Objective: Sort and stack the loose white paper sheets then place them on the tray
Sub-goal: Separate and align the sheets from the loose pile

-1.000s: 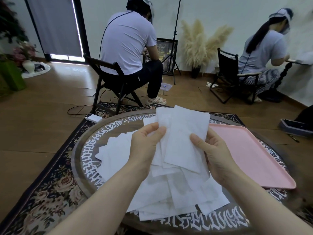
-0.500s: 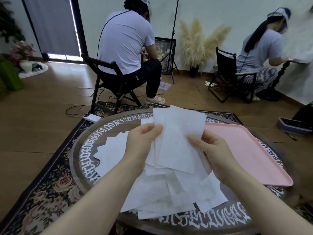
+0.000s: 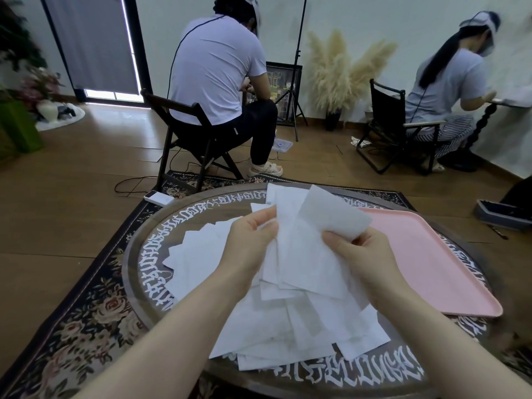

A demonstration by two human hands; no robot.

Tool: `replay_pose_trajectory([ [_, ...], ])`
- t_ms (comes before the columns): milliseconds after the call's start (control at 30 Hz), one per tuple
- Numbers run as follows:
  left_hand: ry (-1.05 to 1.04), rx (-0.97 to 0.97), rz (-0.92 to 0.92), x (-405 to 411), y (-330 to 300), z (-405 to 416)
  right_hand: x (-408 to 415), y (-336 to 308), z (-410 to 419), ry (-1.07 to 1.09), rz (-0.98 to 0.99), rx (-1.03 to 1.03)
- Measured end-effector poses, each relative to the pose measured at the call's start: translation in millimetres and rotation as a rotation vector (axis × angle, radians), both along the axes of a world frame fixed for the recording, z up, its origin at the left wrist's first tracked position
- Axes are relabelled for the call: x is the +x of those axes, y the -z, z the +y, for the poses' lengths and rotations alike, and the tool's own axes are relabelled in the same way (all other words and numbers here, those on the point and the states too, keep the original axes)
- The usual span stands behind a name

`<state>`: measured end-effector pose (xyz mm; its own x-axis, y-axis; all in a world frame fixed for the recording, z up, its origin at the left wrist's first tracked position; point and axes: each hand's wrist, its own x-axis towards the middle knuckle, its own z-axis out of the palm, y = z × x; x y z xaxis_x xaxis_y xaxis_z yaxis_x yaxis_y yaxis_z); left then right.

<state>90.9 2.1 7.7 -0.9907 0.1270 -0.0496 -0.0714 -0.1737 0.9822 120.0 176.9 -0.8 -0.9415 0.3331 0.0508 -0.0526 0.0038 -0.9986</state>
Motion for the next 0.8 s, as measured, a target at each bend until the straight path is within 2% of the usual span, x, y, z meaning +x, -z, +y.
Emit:
replay_pose_trajectory([
  [167, -0.09, -0.022, -0.022, -3.5, 2.3, -2.4, -0.4, -3.0, 2.9, 0.102, 0.015, 0.054],
  [233, -0.208, -0.03, 0.012, -4.9, 3.1, -5.5, -0.4, -5.9, 8.0, 0.174, 0.069, 0.054],
  [333, -0.414, -0.073, 0.081, -5.4, -1.9, -12.2, -0.7, -11.0, 18.5, 0.32, 0.237, 0.282],
  [400, -0.365, -0.068, 0.082, -4.7, -3.1, -12.8, 2.1, -14.1, 14.3, 0.235, 0.365, 0.429],
  [467, -0.199, -0.03, 0.0, 0.0, -4.8, -6.9, 6.9, -13.6, 1.4, 0.005, 0.457, 0.584],
  [567, -0.021, 0.073, -0.142, 6.0, -6.5, 1.1, 10.0, -9.5, -12.8, -0.265, 0.462, 0.804],
  [667, 0.055, 0.128, -0.206, 3.8, -6.1, -1.9, 9.1, -13.0, -11.6, -0.34, 0.431, 0.828],
  [800, 0.098, 0.108, -0.198, 4.8, -5.3, -5.0, 12.0, -14.2, -9.3, -0.444, 0.418, 0.849],
])
